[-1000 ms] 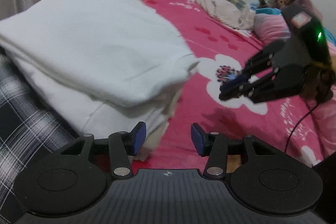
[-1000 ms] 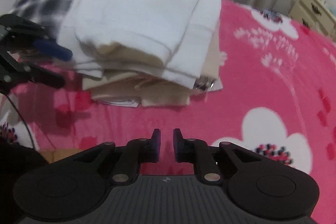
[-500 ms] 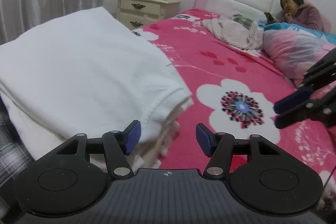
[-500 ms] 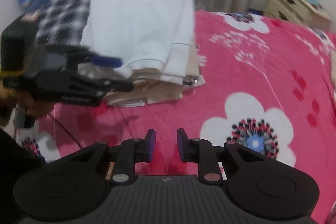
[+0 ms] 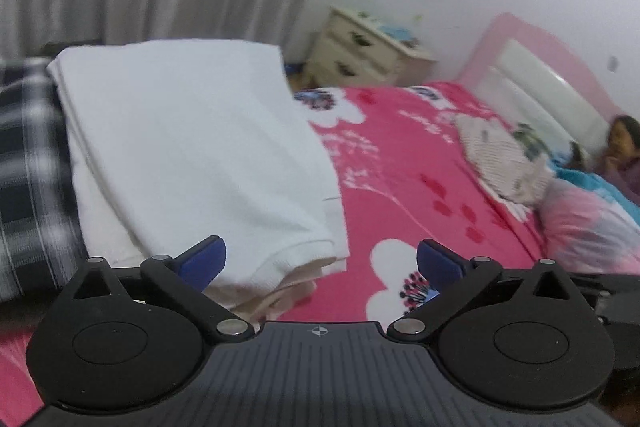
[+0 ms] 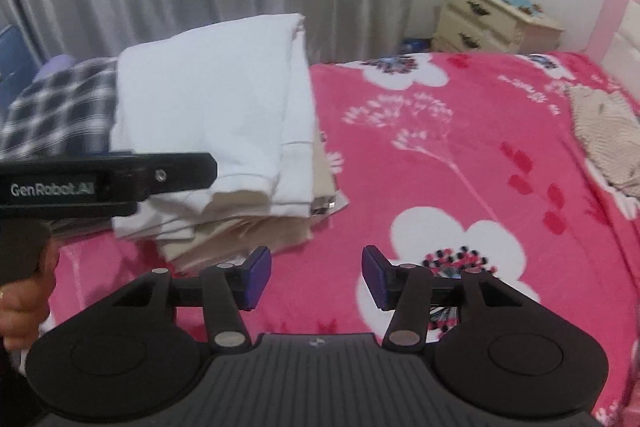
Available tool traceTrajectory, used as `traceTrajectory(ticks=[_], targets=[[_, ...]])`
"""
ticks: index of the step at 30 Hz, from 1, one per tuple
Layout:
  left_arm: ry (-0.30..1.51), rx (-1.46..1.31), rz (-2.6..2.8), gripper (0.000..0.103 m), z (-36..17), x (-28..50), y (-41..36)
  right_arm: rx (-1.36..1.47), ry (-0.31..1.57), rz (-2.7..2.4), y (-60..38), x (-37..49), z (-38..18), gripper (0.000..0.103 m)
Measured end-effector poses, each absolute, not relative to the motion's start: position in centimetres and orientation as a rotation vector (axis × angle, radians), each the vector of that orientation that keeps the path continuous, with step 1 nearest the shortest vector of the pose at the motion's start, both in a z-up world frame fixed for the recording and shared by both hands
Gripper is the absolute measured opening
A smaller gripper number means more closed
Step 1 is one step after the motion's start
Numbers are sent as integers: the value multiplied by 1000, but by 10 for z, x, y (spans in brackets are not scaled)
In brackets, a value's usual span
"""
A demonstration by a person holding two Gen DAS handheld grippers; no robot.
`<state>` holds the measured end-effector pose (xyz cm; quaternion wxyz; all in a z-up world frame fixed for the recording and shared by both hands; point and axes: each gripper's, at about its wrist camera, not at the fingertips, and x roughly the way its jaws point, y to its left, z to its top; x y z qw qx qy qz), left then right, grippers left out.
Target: Fold clothes
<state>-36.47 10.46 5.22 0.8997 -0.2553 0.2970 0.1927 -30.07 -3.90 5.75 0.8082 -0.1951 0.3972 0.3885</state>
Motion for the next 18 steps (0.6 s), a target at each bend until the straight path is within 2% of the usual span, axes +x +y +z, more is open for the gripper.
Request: traceTrajectory(ticks=[8, 18], targets=[[678, -615, 563, 103, 36, -368, 105, -400, 895, 757, -49, -294, 42, 63], [692, -541, 686, 103, 37, -369, 90, -448, 904, 727, -56, -302, 35, 74]])
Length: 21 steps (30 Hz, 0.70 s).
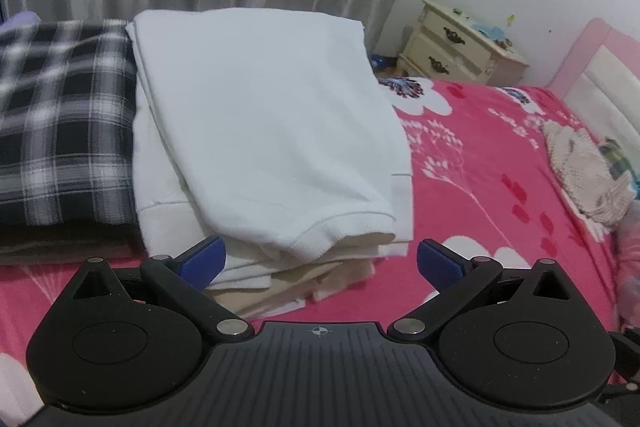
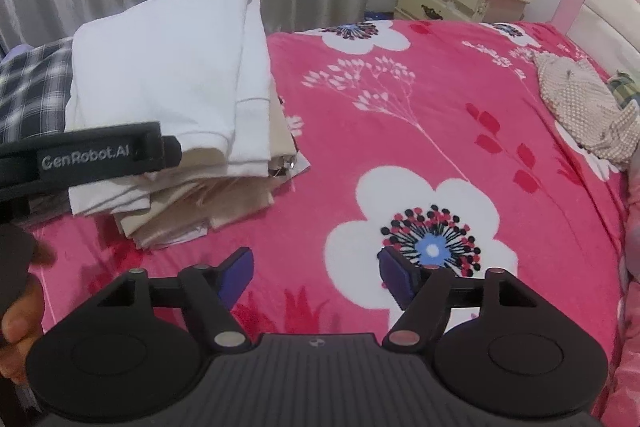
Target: Fold clothes
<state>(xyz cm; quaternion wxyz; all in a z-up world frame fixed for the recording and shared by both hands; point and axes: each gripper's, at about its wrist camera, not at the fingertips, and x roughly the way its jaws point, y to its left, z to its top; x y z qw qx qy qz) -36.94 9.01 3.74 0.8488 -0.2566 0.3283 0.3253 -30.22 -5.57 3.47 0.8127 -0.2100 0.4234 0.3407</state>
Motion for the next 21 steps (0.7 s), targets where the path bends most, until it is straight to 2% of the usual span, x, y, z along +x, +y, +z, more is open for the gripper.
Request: traceTrajectory(ticks=[4, 6, 8, 21], targets=[[713, -537, 728, 103, 34, -369, 94, -458, 891, 755, -50, -304, 34, 80], [714, -551, 750, 103, 32, -371, 98, -457, 876, 779, -44, -307, 36, 90], [716, -550, 762, 103, 31, -372, 100, -450, 864, 804, -40, -309, 36, 92], [747, -576, 808, 103, 31, -380, 109, -478, 829, 814, -23, -319, 41, 99]])
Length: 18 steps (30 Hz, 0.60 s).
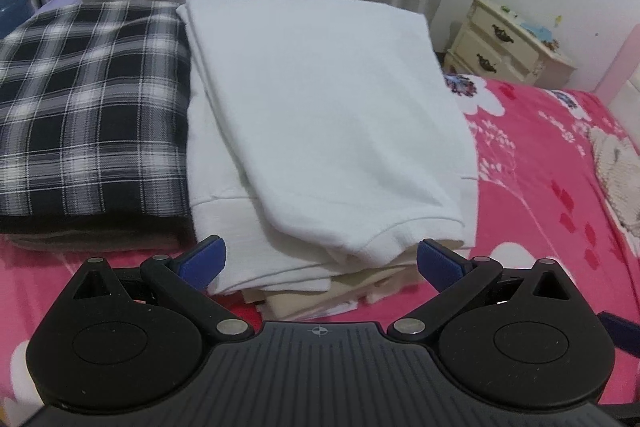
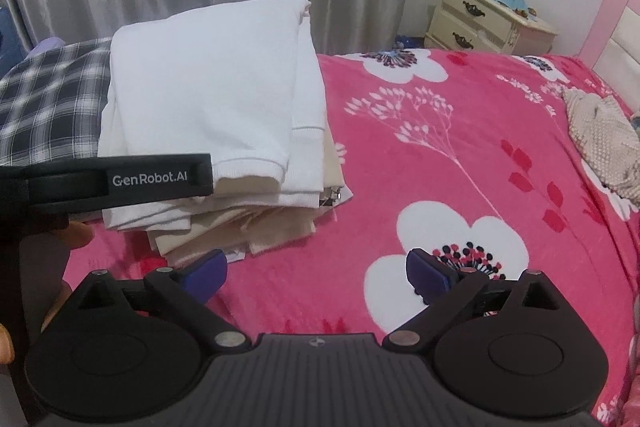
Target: Fold clothes
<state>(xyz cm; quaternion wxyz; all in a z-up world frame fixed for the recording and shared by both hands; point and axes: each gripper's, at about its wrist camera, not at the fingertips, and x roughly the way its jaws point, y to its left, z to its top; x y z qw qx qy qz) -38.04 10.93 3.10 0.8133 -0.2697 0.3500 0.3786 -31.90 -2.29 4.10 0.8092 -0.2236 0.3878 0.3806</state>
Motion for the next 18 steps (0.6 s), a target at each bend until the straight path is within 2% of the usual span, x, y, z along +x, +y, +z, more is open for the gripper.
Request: traceTrajectory(ticks=[18], targets=[[771, -578, 816, 103, 28, -382, 118, -514, 845, 790, -12, -321, 38, 99]])
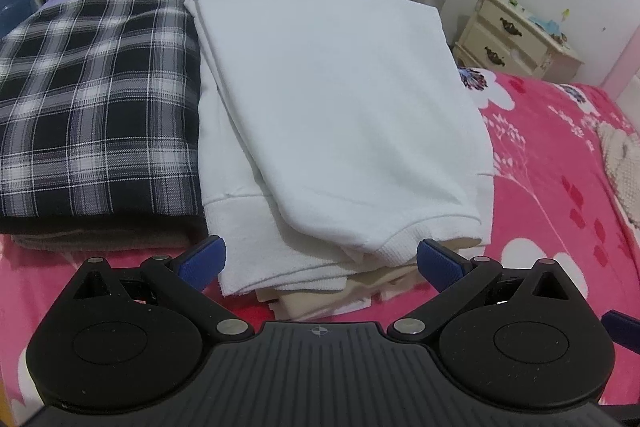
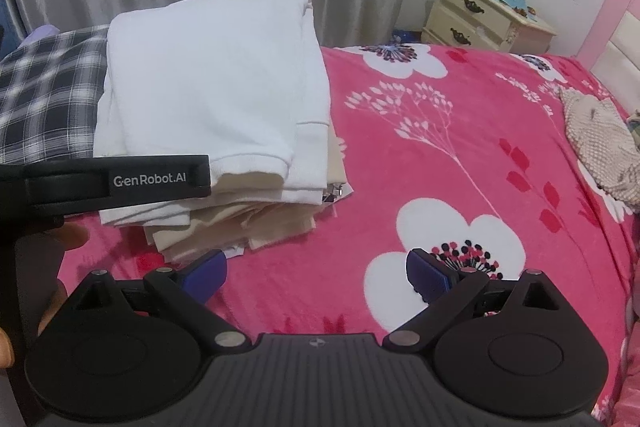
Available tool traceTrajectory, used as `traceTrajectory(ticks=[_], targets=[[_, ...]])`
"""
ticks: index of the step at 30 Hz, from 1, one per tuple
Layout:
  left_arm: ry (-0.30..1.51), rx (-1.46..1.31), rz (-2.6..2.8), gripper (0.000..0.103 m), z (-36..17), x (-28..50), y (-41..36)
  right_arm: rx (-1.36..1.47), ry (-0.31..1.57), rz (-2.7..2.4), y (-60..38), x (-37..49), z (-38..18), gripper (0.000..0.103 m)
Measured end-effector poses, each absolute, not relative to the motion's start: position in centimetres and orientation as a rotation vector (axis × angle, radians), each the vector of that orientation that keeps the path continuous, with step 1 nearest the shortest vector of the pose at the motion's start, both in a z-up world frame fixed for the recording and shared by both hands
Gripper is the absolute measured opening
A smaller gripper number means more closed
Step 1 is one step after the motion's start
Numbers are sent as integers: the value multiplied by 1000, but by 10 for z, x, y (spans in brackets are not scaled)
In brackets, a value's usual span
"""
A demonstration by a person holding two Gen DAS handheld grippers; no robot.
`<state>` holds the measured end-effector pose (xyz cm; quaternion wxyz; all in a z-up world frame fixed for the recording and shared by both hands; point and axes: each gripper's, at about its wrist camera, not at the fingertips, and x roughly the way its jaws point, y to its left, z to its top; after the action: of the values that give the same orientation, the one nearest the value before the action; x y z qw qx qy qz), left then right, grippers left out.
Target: Fold clothes
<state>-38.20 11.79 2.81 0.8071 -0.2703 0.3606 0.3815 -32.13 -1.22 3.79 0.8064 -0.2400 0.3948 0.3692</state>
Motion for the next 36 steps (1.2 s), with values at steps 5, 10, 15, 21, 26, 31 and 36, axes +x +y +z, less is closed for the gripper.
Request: traceTrajectory(ticks=[5, 10, 15, 21, 26, 31, 36], targets=[[773, -580, 817, 103, 27, -382, 119, -519, 834, 787, -12, -321, 38, 99], [776, -582, 816, 103, 27, -382, 121, -519, 834, 781, -12, -320, 38, 99], [776, -573, 818, 103, 27, -381, 119, -518, 834, 777, -13, -319, 38, 99], [772, -567, 820, 103, 28, -382, 119, -515, 829, 772, -13, -319, 39, 99], [777, -566, 818, 103, 27, -382, 119, -522, 828, 775, -14, -319, 38, 99], [770, -554, 796, 103, 28, -383, 122, -537, 819, 781, -14, -321, 37, 99], [674, -487, 682, 103, 36, -402, 146, -565, 784, 770, -21, -321, 36, 97]])
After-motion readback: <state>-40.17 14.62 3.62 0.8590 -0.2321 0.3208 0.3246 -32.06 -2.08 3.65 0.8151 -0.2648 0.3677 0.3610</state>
